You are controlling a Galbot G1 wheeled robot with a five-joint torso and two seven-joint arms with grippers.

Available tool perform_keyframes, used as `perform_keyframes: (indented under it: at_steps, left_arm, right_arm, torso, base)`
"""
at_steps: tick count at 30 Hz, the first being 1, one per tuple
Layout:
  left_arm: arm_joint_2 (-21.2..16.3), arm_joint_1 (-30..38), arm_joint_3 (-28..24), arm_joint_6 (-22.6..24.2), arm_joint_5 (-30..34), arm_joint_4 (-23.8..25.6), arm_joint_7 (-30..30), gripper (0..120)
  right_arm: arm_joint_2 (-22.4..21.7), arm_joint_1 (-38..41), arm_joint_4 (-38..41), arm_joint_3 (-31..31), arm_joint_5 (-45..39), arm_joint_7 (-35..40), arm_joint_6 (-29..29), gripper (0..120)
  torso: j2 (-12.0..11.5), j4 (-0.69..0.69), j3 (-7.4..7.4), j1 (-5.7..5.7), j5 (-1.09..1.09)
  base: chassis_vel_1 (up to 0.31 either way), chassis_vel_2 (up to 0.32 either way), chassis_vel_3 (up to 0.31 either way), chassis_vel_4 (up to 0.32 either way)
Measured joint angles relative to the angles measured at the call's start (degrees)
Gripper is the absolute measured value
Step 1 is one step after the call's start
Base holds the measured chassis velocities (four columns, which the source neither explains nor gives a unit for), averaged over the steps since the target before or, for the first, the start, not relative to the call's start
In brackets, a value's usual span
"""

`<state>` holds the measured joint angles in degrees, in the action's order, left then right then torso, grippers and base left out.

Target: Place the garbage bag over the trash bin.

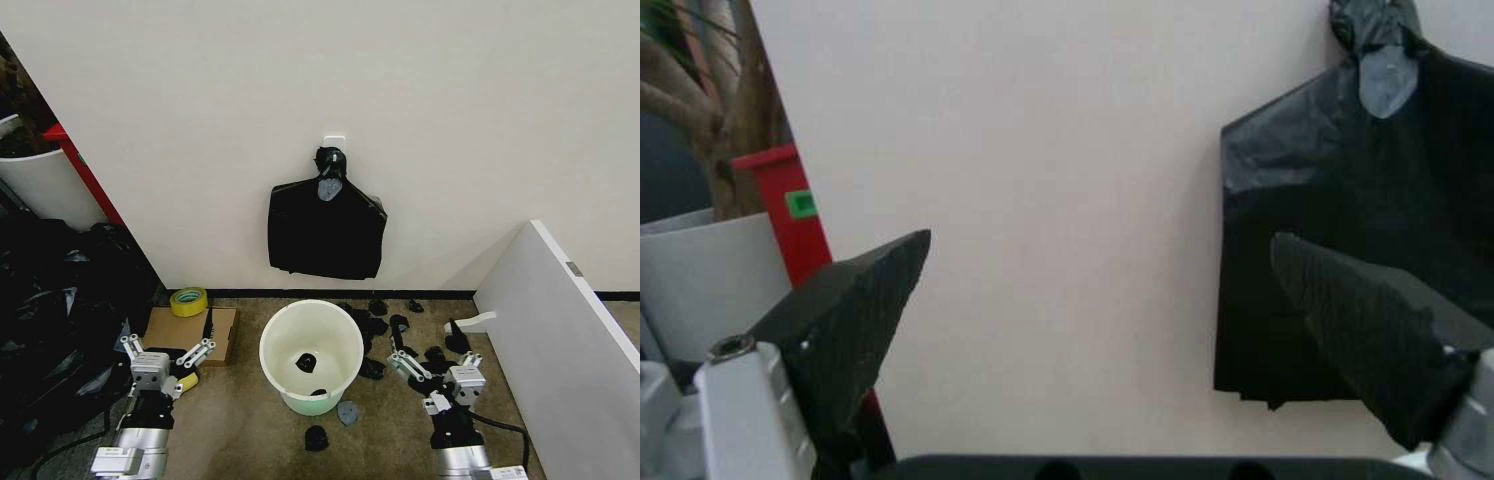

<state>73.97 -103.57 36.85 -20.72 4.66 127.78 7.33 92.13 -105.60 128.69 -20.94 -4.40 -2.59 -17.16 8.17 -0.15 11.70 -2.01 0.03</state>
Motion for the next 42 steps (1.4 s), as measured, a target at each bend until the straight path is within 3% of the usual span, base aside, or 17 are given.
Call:
perform_keyframes:
  at_steps: [19,27,33,42]
  left_arm:
    - [2.3,-1.4,0.5,-1.7,-2.6,-0.3,-0.1,100]
    - [1.6,-0.7,-0.2,-2.0,-2.5,-1.1,-0.3,100]
    - [1.8,-0.9,0.4,-2.7,-2.4,-2.0,-0.6,100]
    - [2.3,-1.3,1.4,-3.0,-2.8,-2.0,-1.1,100]
  right_arm:
    - [-3.7,2.9,-3.1,1.4,-6.4,-0.1,2.1,100]
    - [-4.5,5.2,-4.1,1.6,-9.3,-0.4,4.5,100]
    - [-8.4,13.5,-6.6,2.4,-22.3,-4.7,10.7,100]
    - [-12.5,26.2,-12.7,4.8,-35.4,-7.2,16.6,100]
  torso:
    - [0.0,0.00,0.00,0.00,0.00]
    - [0.0,-0.03,0.00,0.00,-0.02]
    - [0.0,0.01,0.00,0.00,0.00]
    - [0.0,0.00,0.01,0.00,0.00]
  base:
    - [0.000,0.000,0.000,0.000]
    - [0.000,0.000,0.000,0.000]
    - [0.000,0.000,0.000,0.000]
    - [0.000,0.000,0.000,0.000]
